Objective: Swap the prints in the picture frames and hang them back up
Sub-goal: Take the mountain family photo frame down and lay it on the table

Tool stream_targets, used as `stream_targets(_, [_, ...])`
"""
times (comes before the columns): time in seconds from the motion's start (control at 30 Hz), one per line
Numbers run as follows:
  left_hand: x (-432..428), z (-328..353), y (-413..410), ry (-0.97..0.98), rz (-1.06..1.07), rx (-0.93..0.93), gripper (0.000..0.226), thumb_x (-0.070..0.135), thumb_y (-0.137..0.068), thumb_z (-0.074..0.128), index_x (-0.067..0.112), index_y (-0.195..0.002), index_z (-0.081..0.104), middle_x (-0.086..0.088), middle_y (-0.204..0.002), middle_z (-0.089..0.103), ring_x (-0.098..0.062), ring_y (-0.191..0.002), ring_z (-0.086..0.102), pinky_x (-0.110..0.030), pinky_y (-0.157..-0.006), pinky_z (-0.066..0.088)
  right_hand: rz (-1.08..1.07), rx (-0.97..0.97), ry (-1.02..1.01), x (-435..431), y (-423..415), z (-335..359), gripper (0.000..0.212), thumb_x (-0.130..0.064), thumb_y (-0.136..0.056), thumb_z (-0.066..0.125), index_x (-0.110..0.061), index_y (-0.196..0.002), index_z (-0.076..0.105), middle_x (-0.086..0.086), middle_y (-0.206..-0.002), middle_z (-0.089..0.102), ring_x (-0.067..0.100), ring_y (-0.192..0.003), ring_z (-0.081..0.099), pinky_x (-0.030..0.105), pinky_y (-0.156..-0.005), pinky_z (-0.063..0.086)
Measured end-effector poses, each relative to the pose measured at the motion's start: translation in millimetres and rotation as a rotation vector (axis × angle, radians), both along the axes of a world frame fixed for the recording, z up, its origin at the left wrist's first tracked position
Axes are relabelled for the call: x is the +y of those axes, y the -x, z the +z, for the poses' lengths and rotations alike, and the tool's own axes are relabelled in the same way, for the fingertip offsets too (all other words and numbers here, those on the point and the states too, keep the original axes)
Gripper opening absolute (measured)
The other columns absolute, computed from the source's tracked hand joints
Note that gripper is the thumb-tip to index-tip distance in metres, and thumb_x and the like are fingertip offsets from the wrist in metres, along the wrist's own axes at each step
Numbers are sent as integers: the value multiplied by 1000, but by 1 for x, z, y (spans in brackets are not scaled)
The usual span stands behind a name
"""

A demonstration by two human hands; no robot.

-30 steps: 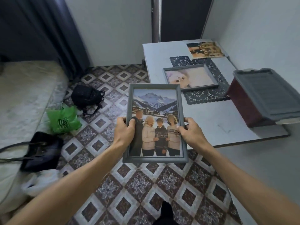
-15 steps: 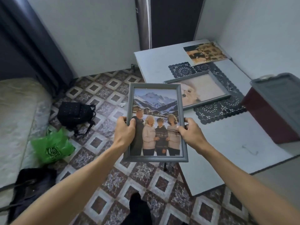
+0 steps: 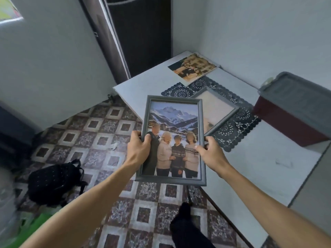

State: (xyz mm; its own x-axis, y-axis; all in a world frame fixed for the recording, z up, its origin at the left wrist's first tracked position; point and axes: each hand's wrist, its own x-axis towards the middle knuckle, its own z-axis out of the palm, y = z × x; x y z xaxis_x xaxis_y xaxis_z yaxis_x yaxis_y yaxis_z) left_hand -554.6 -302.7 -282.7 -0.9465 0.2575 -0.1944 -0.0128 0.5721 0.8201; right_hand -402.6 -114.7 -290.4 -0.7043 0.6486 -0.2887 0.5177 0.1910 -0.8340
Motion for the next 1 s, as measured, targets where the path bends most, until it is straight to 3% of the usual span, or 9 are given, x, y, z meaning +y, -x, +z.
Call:
stream_targets(0.2, [61, -3, 48, -13, -144, 22, 23, 33, -99, 51, 12, -108, 48, -1, -89, 59, -13, -76, 56, -26, -57, 41, -137, 9, -9, 36, 27, -2, 24, -31, -98, 58, -16, -115, 54, 2, -96, 64, 8, -78, 62, 23, -57, 44])
stream_targets(0.5, [145, -8, 115, 97, -382, 42, 28, 37, -100, 48, 12, -115, 47, -5, -96, 59, -10, -74, 53, -24, -55, 36, -306, -39, -13, 85, 63, -6, 22, -32, -99, 56, -17, -114, 52, 3, -101, 65, 9, -80, 61, 21, -56, 44])
stream_targets(0.63, [171, -16, 131, 112, -470, 29, 30, 36, -102, 47, 10, -118, 47, -7, -99, 60, -12, -73, 53, -24, -53, 36, -361, -84, -35, 94, 73, -10, 23, -31, -100, 55, -14, -115, 53, 3, -91, 65, 11, -72, 61, 24, -54, 43])
stream_targets(0.8, [201, -24, 158, 119, -585, 23, 31, 36, -102, 46, 11, -119, 46, -5, -96, 60, -9, -73, 53, -24, -53, 37, -439, -143, -63, 99, 86, -13, 20, -32, -101, 52, -15, -112, 50, -2, -79, 56, 7, -63, 51, 21, -49, 32])
stream_targets(0.9, [216, -27, 171, 132, -656, 25, 28, 36, -102, 47, 12, -116, 47, -2, -93, 57, -14, -76, 55, -26, -56, 39, -519, -187, -65, 97, 95, -17, 19, -33, -102, 50, -14, -107, 50, -3, -75, 55, 7, -58, 50, 19, -46, 30])
stream_targets(1.0, [228, -33, 184, 171, -730, 93, 25, 35, -100, 49, 11, -109, 53, -8, -104, 53, -23, -83, 52, -33, -72, 42, -627, -234, -77, 97, 105, -24, 20, -33, -101, 51, -13, -100, 51, 2, -74, 59, 12, -56, 52, 23, -44, 33])
